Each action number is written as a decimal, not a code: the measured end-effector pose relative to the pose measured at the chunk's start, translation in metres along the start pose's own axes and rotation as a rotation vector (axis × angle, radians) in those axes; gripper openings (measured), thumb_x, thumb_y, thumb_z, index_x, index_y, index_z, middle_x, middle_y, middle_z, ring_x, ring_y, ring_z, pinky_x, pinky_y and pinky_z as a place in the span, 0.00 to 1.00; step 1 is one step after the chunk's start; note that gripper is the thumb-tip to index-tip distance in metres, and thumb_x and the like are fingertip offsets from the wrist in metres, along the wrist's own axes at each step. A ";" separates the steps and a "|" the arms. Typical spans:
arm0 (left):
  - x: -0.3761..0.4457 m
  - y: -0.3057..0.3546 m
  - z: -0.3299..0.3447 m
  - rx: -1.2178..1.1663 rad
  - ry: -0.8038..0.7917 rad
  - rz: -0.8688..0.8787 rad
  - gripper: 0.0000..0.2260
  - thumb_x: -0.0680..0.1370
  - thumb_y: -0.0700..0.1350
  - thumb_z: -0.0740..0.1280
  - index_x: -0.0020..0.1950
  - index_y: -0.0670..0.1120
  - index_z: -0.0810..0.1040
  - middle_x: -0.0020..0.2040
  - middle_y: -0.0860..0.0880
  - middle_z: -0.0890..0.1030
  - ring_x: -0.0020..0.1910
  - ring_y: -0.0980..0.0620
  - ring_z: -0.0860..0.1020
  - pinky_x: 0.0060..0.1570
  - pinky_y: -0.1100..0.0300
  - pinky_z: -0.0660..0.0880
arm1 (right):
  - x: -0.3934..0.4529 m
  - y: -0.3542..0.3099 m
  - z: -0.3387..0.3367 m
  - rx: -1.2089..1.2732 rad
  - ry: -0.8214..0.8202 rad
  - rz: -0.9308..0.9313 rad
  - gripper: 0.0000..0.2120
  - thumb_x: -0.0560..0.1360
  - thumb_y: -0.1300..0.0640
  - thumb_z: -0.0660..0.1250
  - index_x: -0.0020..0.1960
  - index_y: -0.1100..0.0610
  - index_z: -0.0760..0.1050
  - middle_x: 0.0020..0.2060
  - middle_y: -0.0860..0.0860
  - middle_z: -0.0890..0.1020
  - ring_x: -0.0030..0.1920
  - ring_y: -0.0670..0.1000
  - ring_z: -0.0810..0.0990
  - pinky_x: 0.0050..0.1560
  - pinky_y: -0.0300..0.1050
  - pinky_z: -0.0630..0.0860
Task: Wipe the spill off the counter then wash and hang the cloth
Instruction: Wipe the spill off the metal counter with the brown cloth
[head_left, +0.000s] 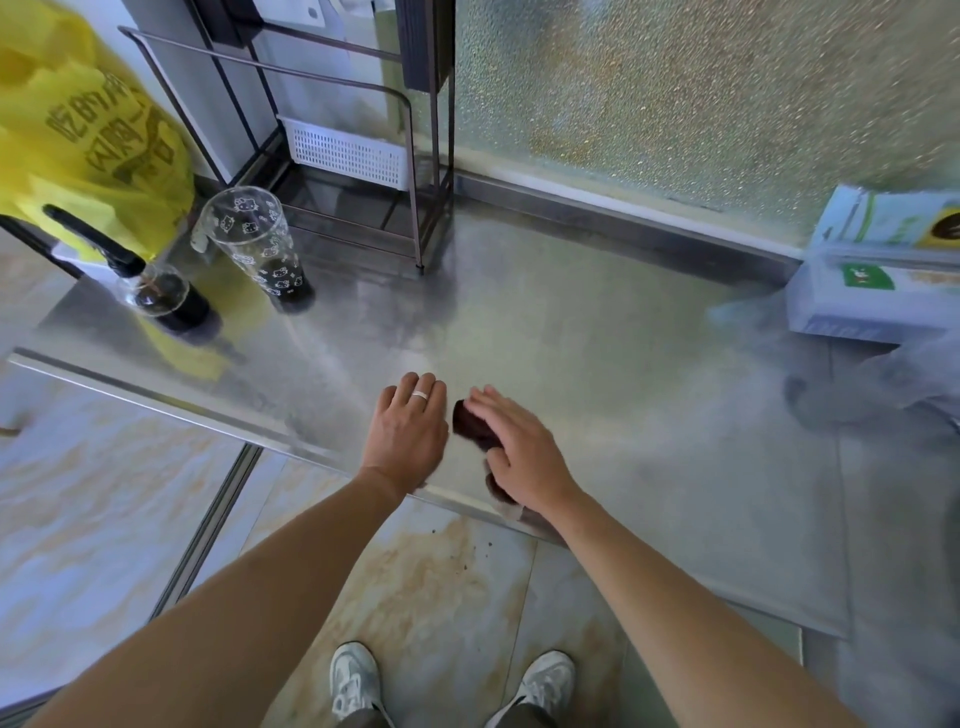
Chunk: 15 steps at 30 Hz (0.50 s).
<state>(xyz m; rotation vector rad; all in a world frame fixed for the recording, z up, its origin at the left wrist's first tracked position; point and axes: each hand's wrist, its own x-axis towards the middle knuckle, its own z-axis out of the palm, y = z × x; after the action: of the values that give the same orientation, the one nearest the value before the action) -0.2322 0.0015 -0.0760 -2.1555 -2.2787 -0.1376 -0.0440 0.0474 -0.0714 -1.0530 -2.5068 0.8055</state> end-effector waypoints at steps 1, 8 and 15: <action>0.000 0.000 0.000 -0.001 0.002 -0.003 0.09 0.76 0.43 0.65 0.54 0.42 0.75 0.54 0.45 0.77 0.56 0.40 0.74 0.52 0.49 0.71 | -0.004 -0.003 -0.001 0.019 -0.028 -0.010 0.33 0.71 0.71 0.60 0.75 0.55 0.71 0.76 0.48 0.70 0.79 0.46 0.61 0.79 0.36 0.51; 0.000 -0.002 -0.001 -0.011 -0.027 -0.012 0.12 0.73 0.41 0.65 0.55 0.41 0.76 0.54 0.44 0.77 0.57 0.40 0.74 0.53 0.48 0.72 | -0.033 -0.019 -0.014 0.253 -0.320 -0.008 0.29 0.71 0.68 0.57 0.66 0.52 0.81 0.69 0.45 0.79 0.72 0.37 0.70 0.76 0.38 0.62; 0.001 -0.003 0.003 -0.087 0.037 -0.042 0.10 0.72 0.41 0.66 0.53 0.42 0.77 0.53 0.45 0.78 0.58 0.41 0.74 0.53 0.50 0.70 | -0.006 0.019 -0.079 0.415 0.166 0.302 0.24 0.67 0.66 0.59 0.55 0.52 0.85 0.52 0.44 0.86 0.54 0.37 0.82 0.61 0.35 0.75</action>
<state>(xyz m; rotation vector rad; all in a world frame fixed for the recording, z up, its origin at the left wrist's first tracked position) -0.2354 0.0022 -0.0792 -2.1257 -2.3410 -0.2801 0.0079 0.0836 -0.0207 -1.2938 -1.9509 1.2033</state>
